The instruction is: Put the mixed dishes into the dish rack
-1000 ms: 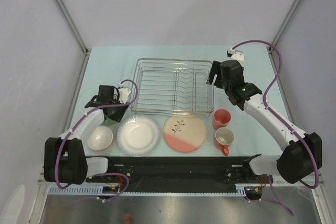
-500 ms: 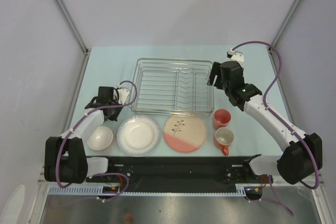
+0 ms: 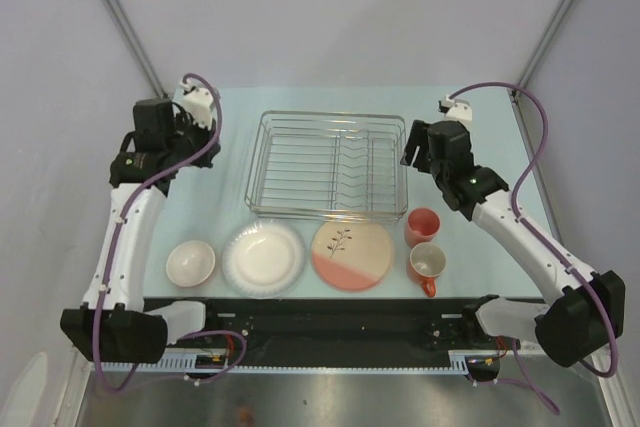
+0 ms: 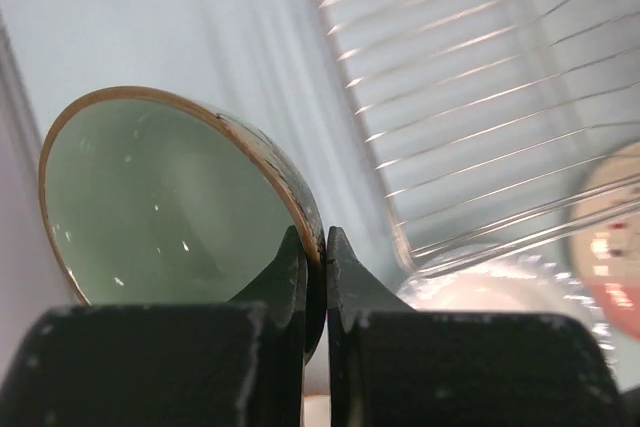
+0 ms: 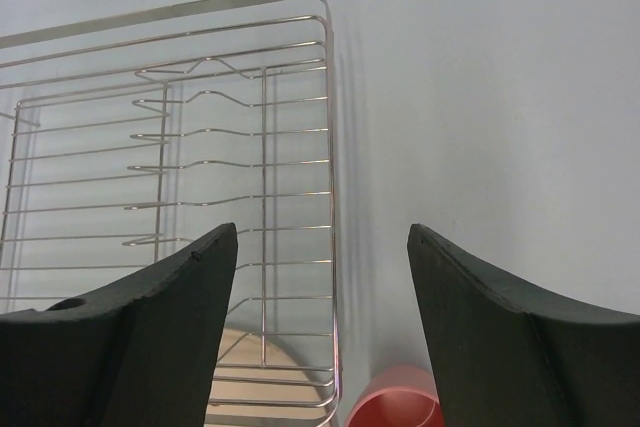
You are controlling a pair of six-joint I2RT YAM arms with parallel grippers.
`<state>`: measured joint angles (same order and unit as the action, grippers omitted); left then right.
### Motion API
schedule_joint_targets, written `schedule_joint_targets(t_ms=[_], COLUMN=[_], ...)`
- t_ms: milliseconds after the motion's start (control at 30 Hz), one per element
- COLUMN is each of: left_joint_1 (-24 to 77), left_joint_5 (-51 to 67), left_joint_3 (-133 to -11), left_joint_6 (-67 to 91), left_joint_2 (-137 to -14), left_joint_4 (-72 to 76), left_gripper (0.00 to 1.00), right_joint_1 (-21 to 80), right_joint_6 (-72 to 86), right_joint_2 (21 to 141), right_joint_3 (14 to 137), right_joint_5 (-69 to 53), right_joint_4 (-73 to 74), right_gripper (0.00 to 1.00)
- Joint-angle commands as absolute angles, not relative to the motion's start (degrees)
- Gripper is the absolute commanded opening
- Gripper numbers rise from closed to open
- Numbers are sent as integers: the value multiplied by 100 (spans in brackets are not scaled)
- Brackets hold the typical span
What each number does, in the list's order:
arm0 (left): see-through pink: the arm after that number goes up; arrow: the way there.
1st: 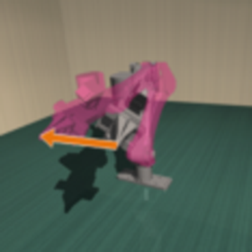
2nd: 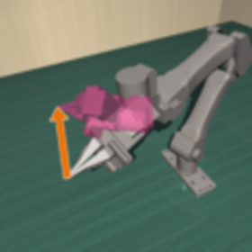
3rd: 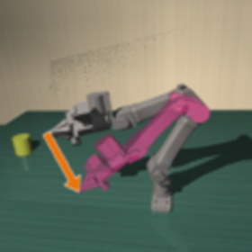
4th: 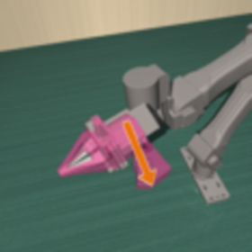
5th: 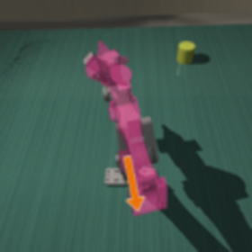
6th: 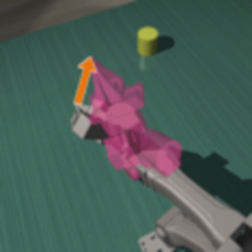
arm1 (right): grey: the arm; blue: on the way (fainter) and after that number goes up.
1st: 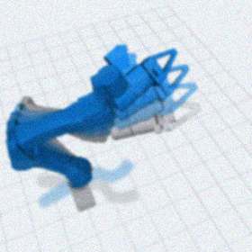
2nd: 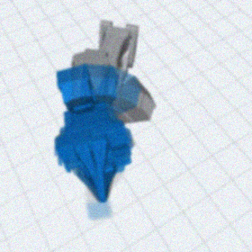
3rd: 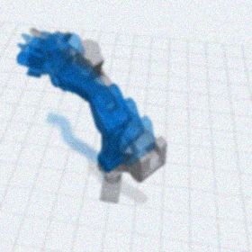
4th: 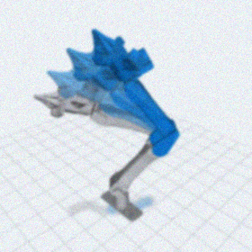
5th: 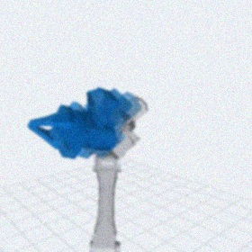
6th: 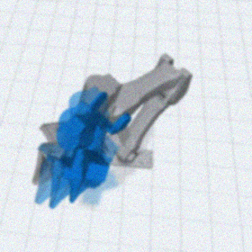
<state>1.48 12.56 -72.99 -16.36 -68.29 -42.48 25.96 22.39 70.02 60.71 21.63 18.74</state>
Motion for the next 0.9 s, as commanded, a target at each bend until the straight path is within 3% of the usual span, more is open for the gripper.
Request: schedule_joint_targets(t_ms=[0, 233, 500, 867], left_joint_1=[167, 1396, 2575, 2988], left_joint_5=[3188, 4455, 5387, 5994], left_joint_3=[-8085, -9588, -10554, -10354], left_joint_6=[-644, 816, 2591, 5589], left_joint_2=[-6671, -8365, -10360, -11636], left_joint_4=[-4325, -3579, -1531, 2608], left_gripper=[0, 0, 0, 0], right_joint_1=[2628, 2645, 2804, 2971], right_joint_6=[2144, 2259, 2276, 2320], right_joint_2=[6627, 5696, 4914, 4729], right_joint_3=[6021, 5538, 5300, 5238], right_joint_5=[2460, 2610, 2733, 2707], right_joint_4=[1696, 1450, 1810, 1995], right_gripper=[73, 72, 72, 71])
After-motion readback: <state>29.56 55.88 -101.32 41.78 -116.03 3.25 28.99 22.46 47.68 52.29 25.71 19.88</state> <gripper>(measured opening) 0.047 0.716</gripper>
